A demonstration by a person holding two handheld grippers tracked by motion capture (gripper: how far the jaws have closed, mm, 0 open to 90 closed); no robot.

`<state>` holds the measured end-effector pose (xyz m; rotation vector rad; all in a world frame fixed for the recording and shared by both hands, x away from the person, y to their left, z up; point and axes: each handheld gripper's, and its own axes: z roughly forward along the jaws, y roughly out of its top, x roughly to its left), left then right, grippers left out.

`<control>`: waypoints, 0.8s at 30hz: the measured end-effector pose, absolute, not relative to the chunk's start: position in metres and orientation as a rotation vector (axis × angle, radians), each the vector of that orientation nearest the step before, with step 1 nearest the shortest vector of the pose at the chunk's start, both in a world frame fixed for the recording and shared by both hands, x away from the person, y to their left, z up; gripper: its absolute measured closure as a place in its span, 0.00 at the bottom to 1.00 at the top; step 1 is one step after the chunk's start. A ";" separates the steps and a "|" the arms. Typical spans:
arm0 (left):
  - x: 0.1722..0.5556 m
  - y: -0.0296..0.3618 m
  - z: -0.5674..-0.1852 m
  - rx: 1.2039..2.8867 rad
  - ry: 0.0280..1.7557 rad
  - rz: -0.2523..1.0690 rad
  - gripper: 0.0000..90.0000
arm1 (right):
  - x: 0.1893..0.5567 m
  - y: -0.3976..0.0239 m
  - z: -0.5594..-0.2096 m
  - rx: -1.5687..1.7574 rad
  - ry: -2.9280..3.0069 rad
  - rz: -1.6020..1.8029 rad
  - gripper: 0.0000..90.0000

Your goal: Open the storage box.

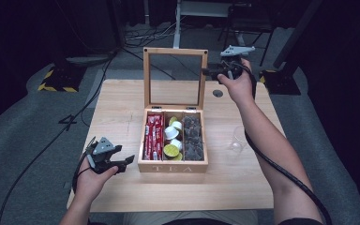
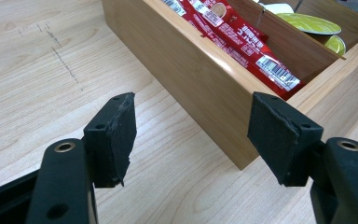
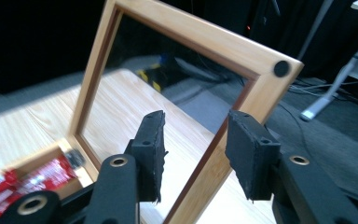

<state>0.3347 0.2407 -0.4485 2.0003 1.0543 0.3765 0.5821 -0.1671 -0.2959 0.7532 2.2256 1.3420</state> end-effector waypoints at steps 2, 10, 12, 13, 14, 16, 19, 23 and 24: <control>0.335 0.241 -0.449 2.006 1.052 0.376 0.37 | 0.585 -0.163 -0.298 0.750 2.234 1.311 0.64; 0.334 0.242 -0.449 1.999 1.056 0.379 0.37 | 0.598 -0.163 -0.308 0.805 2.229 1.269 0.65; 0.334 0.243 -0.449 1.997 1.057 0.376 0.37 | 0.600 -0.163 -0.309 0.821 2.228 1.252 0.67; 0.334 0.243 -0.449 1.997 1.058 0.379 0.37 | 0.601 -0.162 -0.310 0.821 2.232 1.240 0.69; 0.334 0.243 -0.449 1.996 1.059 0.377 0.37 | 0.602 -0.162 -0.310 0.822 2.228 1.236 0.69; 0.333 0.243 -0.449 1.997 1.060 0.377 0.37 | 0.602 -0.161 -0.309 0.826 2.226 1.231 0.69; 0.333 0.243 -0.449 1.996 1.060 0.377 0.37 | 0.602 -0.161 -0.309 0.823 2.226 1.233 0.69; 0.334 0.244 -0.449 1.991 1.062 0.380 0.37 | 0.598 -0.162 -0.307 0.810 2.221 1.245 0.68; 0.334 0.244 -0.449 1.991 1.062 0.380 0.37 | 0.596 -0.163 -0.306 0.804 2.219 1.251 0.67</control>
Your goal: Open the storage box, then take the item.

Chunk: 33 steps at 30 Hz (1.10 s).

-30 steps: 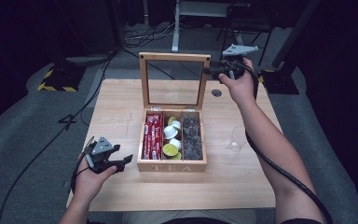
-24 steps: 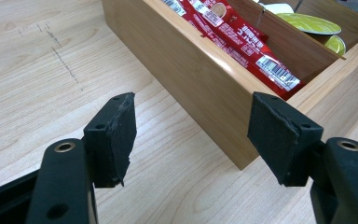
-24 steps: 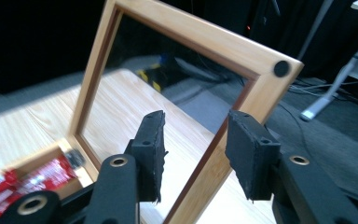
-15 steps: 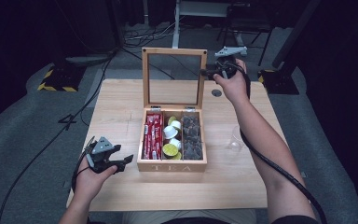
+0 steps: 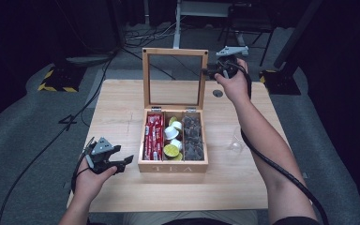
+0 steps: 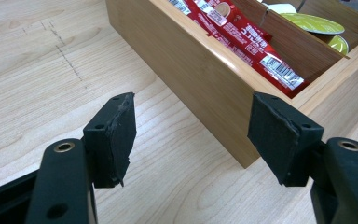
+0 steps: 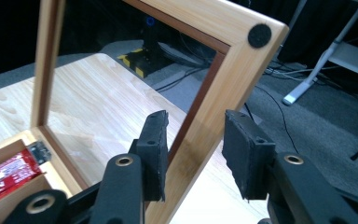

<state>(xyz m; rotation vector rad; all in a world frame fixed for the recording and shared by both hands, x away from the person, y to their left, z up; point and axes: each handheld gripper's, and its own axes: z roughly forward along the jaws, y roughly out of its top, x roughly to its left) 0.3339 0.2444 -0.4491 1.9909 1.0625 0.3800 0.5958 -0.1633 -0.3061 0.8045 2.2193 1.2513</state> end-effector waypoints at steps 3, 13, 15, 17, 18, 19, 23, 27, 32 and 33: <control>0.336 0.246 -0.450 1.993 1.064 0.384 0.37 | 0.588 -0.167 -0.303 0.788 2.219 1.271 0.65; 0.336 0.244 -0.450 2.000 1.065 0.379 0.37 | 0.546 -0.185 -0.291 0.736 2.241 1.383 0.54; 0.336 0.243 -0.450 2.012 1.063 0.381 0.36 | 0.537 -0.188 -0.291 0.734 2.252 1.422 0.53; 0.335 0.242 -0.451 2.017 1.068 0.385 0.36 | 0.528 -0.189 -0.291 0.716 2.266 1.433 0.52; 0.334 0.242 -0.451 2.016 1.066 0.385 0.36 | 0.523 -0.190 -0.292 0.708 2.274 1.436 0.51; 0.333 0.242 -0.451 2.014 1.071 0.380 0.36 | 0.519 -0.191 -0.292 0.699 2.284 1.439 0.50; 0.332 0.242 -0.452 2.020 1.079 0.375 0.35 | 0.504 -0.194 -0.298 0.686 2.318 1.456 0.47; 0.331 0.242 -0.457 2.054 1.086 0.365 0.34 | 0.493 -0.195 -0.308 0.703 2.350 1.453 0.42; 0.333 0.246 -0.463 2.078 1.116 0.359 0.32 | 0.487 -0.194 -0.321 0.727 2.388 1.439 0.36; 0.333 0.247 -0.465 2.087 1.120 0.362 0.31 | 0.486 -0.193 -0.324 0.728 2.398 1.431 0.35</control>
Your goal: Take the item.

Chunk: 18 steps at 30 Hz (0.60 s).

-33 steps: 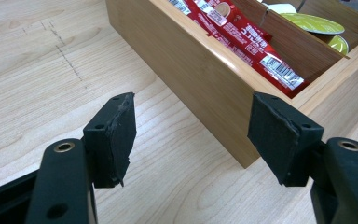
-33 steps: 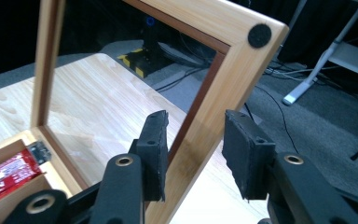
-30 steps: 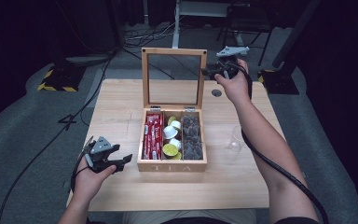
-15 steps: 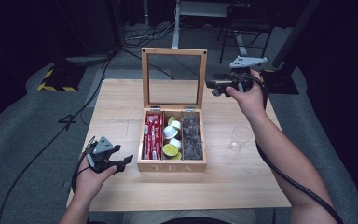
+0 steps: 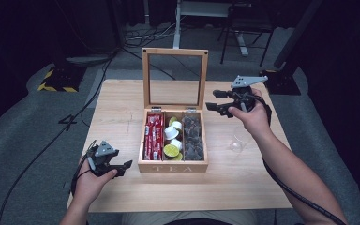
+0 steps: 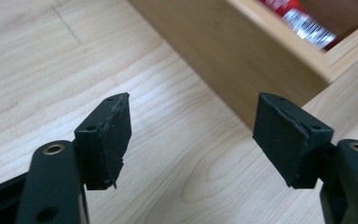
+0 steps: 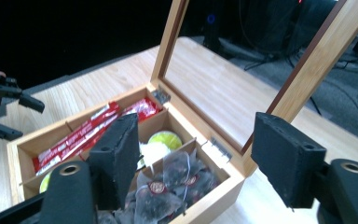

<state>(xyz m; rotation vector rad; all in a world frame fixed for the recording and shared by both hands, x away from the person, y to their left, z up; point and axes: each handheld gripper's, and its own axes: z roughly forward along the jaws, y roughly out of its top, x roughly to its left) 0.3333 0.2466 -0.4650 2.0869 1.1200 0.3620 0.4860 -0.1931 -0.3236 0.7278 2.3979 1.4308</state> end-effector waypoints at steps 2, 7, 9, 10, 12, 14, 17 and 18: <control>0.334 0.248 -0.468 2.094 1.133 0.358 0.31 | 0.485 -0.191 -0.330 0.732 2.417 1.409 0.35; 0.337 0.249 -0.474 2.129 1.142 0.349 0.30 | 0.484 -0.178 -0.350 0.701 2.520 1.322 0.40; 0.338 0.249 -0.476 2.137 1.149 0.343 0.30 | 0.483 -0.173 -0.357 0.685 2.545 1.302 0.42; 0.338 0.249 -0.477 2.143 1.148 0.344 0.30 | 0.483 -0.170 -0.361 0.679 2.556 1.295 0.43; 0.339 0.249 -0.479 2.149 1.153 0.334 0.30 | 0.483 -0.164 -0.368 0.674 2.582 1.284 0.47; 0.340 0.250 -0.482 2.152 1.156 0.331 0.30 | 0.484 -0.160 -0.373 0.674 2.603 1.269 0.49; 0.341 0.250 -0.485 2.163 1.160 0.329 0.30 | 0.485 -0.155 -0.382 0.678 2.629 1.240 0.52; 0.342 0.250 -0.485 2.172 1.156 0.327 0.30 | 0.485 -0.153 -0.385 0.676 2.635 1.234 0.53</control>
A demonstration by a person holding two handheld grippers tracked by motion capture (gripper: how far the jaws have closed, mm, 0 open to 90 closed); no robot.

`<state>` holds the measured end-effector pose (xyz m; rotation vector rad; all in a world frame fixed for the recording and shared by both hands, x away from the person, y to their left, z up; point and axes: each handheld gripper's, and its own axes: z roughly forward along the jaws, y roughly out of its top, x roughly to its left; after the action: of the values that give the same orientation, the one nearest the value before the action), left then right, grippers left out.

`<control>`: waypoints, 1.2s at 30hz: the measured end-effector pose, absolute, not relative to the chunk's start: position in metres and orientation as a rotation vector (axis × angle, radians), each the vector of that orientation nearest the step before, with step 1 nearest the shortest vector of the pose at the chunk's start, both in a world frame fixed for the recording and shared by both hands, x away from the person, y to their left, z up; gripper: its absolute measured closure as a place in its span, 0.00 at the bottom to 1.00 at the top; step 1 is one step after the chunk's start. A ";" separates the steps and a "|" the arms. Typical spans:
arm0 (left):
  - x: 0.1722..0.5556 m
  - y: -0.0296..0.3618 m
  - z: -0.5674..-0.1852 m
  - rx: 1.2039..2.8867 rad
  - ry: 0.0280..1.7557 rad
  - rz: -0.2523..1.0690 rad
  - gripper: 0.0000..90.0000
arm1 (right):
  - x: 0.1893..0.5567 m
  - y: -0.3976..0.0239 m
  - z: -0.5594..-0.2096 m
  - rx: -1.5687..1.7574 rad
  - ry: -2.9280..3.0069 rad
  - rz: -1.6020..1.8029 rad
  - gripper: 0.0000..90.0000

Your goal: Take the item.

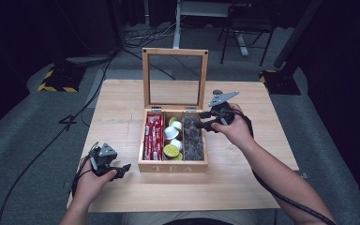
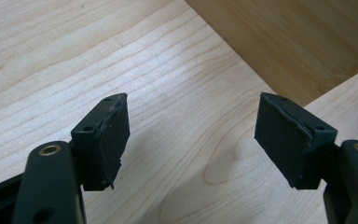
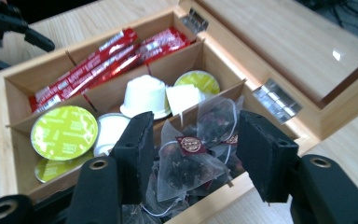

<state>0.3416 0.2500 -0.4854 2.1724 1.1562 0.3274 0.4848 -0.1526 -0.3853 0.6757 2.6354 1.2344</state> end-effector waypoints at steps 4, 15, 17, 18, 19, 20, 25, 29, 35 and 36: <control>0.343 0.249 -0.490 2.179 1.158 0.327 0.30 | 0.486 -0.142 -0.399 0.669 2.690 1.176 0.52; 0.343 0.245 -0.495 2.201 1.135 0.346 0.28 | 0.490 -0.130 -0.421 0.634 2.741 1.099 0.49; 0.342 0.244 -0.496 2.205 1.133 0.355 0.28 | 0.491 -0.128 -0.425 0.627 2.751 1.081 0.49; 0.342 0.244 -0.496 2.205 1.133 0.355 0.28 | 0.491 -0.127 -0.427 0.628 2.751 1.071 0.49; 0.342 0.244 -0.496 2.207 1.131 0.359 0.28 | 0.491 -0.127 -0.428 0.634 2.753 1.061 0.48; 0.342 0.244 -0.496 2.212 1.124 0.366 0.28 | 0.492 -0.126 -0.430 0.624 2.761 1.046 0.48; 0.343 0.244 -0.497 2.214 1.112 0.378 0.26 | 0.494 -0.123 -0.432 0.602 2.778 0.998 0.63; 0.343 0.244 -0.498 2.207 1.108 0.383 0.26 | 0.493 -0.122 -0.430 0.573 2.773 0.963 0.77; 0.343 0.244 -0.498 2.200 1.106 0.386 0.25 | 0.492 -0.126 -0.427 0.578 2.736 1.005 0.82; 0.343 0.244 -0.500 2.185 1.101 0.391 0.25 | 0.491 -0.127 -0.426 0.587 2.729 1.022 0.83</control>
<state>0.3426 0.2441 -0.4999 2.1855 1.1013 0.3912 0.4914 -0.1274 -0.4265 0.5866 2.7288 1.0215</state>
